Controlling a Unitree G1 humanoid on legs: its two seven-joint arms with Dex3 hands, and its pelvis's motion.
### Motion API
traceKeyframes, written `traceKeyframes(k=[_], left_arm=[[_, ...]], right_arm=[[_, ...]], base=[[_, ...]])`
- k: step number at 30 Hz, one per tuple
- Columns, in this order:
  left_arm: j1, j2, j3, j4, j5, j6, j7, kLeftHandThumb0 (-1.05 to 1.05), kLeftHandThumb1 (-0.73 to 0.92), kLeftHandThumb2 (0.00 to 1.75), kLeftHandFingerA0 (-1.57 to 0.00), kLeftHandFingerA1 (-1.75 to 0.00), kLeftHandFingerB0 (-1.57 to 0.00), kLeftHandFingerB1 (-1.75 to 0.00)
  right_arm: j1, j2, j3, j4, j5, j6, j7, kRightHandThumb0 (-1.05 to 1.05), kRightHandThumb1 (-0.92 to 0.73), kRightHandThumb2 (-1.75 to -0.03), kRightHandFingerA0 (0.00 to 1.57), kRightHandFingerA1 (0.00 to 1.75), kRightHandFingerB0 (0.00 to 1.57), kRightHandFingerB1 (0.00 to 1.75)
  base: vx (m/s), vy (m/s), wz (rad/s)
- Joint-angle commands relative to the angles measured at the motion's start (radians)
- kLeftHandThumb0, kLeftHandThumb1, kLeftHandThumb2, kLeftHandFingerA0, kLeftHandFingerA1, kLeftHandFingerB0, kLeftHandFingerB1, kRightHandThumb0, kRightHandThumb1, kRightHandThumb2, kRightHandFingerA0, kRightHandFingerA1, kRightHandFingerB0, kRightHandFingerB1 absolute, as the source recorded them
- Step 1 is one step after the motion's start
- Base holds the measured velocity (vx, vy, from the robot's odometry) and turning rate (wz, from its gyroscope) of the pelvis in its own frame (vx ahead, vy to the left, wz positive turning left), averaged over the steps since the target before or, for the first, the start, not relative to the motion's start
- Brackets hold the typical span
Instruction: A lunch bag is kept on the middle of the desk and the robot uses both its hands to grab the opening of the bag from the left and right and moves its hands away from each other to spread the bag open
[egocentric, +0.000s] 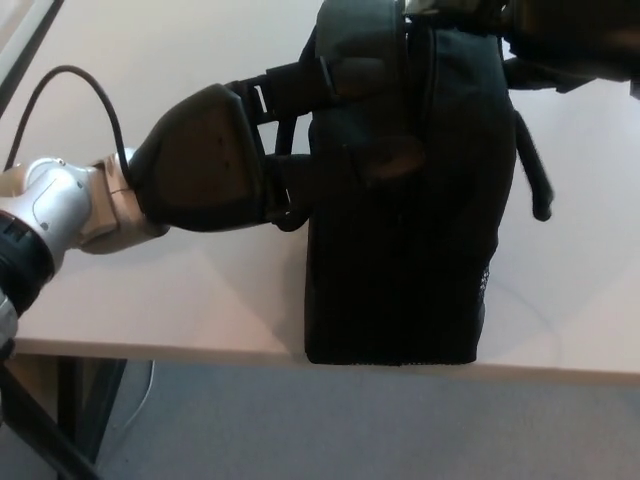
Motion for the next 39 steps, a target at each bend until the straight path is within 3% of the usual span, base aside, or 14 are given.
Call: traceKeyframes(k=[1, 2, 5, 7, 9, 11, 15, 21, 22, 24, 25, 29, 30, 39], left_arm=[[0.014, -0.005, -0.011, 0.023, -0.002, -0.022, 0.042, -0.05, 0.34, 0.84, -0.25, -0.54, -0.07, -0.49], [0.019, -0.003, -0.013, 0.019, 0.003, -0.013, 0.045, -0.09, 0.54, 0.57, -0.62, -0.4, -0.64, -0.41], [0.035, 0.007, -0.005, 0.008, -0.011, -0.012, 0.018, -0.2, 0.49, 0.56, -1.06, -0.67, -1.02, -0.56], [0.044, 0.007, 0.001, 0.013, -0.023, -0.014, 0.007, -0.23, 0.49, 0.55, -1.09, -0.94, -1.07, -0.58], [0.05, 0.004, 0.005, 0.022, -0.033, -0.021, 0.007, -0.19, 0.51, 0.56, -1.06, -1.12, -1.08, -0.63], [0.058, -0.006, 0.001, 0.062, -0.036, -0.013, 0.01, -0.15, 0.45, 0.8, -0.98, -1.29, -1.03, -0.87], [0.07, -0.021, 0.004, 0.104, -0.054, -0.016, 0.003, -0.26, 0.34, 1.03, -1.05, -1.28, -1.02, -1.06], [0.096, -0.037, 0.01, 0.13, -0.087, -0.054, -0.015, -0.23, 0.32, 1.08, -0.97, -1.45, -0.95, -1.18], [0.111, -0.051, 0.009, 0.145, -0.094, -0.053, -0.003, -0.26, 0.32, 1.15, -0.93, -1.58, -0.78, -1.43], [0.123, -0.061, 0.012, 0.155, -0.107, -0.065, 0.006, -0.25, 0.32, 1.18, -0.92, -1.61, -0.75, -1.49], [0.138, -0.066, 0.02, 0.157, -0.121, -0.07, 0.011, -0.24, 0.34, 1.23, -0.89, -1.65, -0.72, -1.55], [0.228, -0.057, 0.078, 0.15, -0.201, -0.122, -0.003, -0.13, 0.44, 1.05, -0.86, -1.6, -0.77, -1.53], [0.253, -0.055, 0.094, 0.15, -0.217, -0.134, -0.003, -0.18, 0.47, 1.03, -0.89, -1.56, -0.78, -1.49], [0.513, -0.061, 0.264, 0.132, -0.362, -0.185, 0.021, -0.1, 0.38, 1.24, -0.9, -1.57, -0.86, -1.38]], right_arm=[[0.06, -0.022, 0.01, -0.014, -0.019, -0.025, -0.038, -0.46, -0.39, -0.65, 0.45, 0.44, 0.34, 0.4], [0.076, -0.025, 0.011, -0.017, -0.02, -0.021, -0.031, -0.36, -0.46, -0.54, 0.57, 0.38, 0.53, 0.37], [0.117, -0.025, 0.011, -0.014, -0.014, -0.022, -0.023, -0.38, -0.44, -0.81, 0.66, 0.59, 0.67, 0.58], [0.131, -0.017, 0.019, -0.005, -0.025, -0.01, -0.042, -0.33, -0.56, -0.58, 0.8, 0.49, 0.83, 0.47], [0.137, -0.01, 0.023, -0.003, -0.028, -0.007, -0.046, -0.35, -0.58, -0.58, 0.84, 0.7, 0.85, 0.48], [0.144, 0.009, 0.037, 0.004, -0.04, -0.012, -0.099, -0.31, -0.63, -0.61, 0.7, 1.34, 0.64, 1.1], [0.132, 0.037, 0.038, 0.012, -0.03, -0.008, -0.13, -0.38, -0.5, -0.87, 0.89, 1.22, 0.73, 0.99], [0.12, 0.063, 0.024, 0.036, -0.004, -0.039, -0.118, -0.31, -0.69, -0.6, 0.76, 1.63, 0.68, 1.48], [0.121, 0.063, 0.021, 0.035, 0.0, -0.038, -0.104, -0.42, -0.47, -0.84, 1.11, 1.38, 0.92, 1.26], [0.127, 0.063, 0.017, 0.033, -0.001, -0.03, -0.112, -0.34, -0.66, -0.6, 0.81, 1.75, 0.71, 1.63], [0.136, 0.062, 0.011, 0.032, 0.003, -0.034, -0.136, -0.41, -0.46, -0.85, 1.16, 1.4, 1.0, 1.31], [0.187, 0.052, -0.032, 0.026, 0.038, -0.049, -0.179, -0.38, -0.47, -0.86, 1.17, 1.4, 0.97, 1.29], [0.204, 0.051, -0.044, 0.022, 0.045, -0.051, -0.194, -0.33, -0.67, -0.59, 0.83, 1.75, 0.67, 1.68], [0.426, 0.06, -0.146, -0.031, 0.097, -0.058, -0.269, -0.31, -0.62, -0.57, 0.8, 1.75, 0.68, 1.67]], base=[[0.0, 0.0, 0.0], [0.0, 0.0, 0.0], [0.0, 0.0, 0.0], [0.0, 0.0, 0.0], [0.0, 0.0, 0.0], [0.0, 0.0, 0.0], [0.0, 0.0, 0.0], [0.0, 0.0, 0.0], [0.0, 0.0, 0.0], [0.0, 0.0, 0.0], [0.0, 0.0, 0.0], [0.0, 0.0, 0.0], [0.0, 0.0, 0.0], [0.0, 0.0, 0.0]])
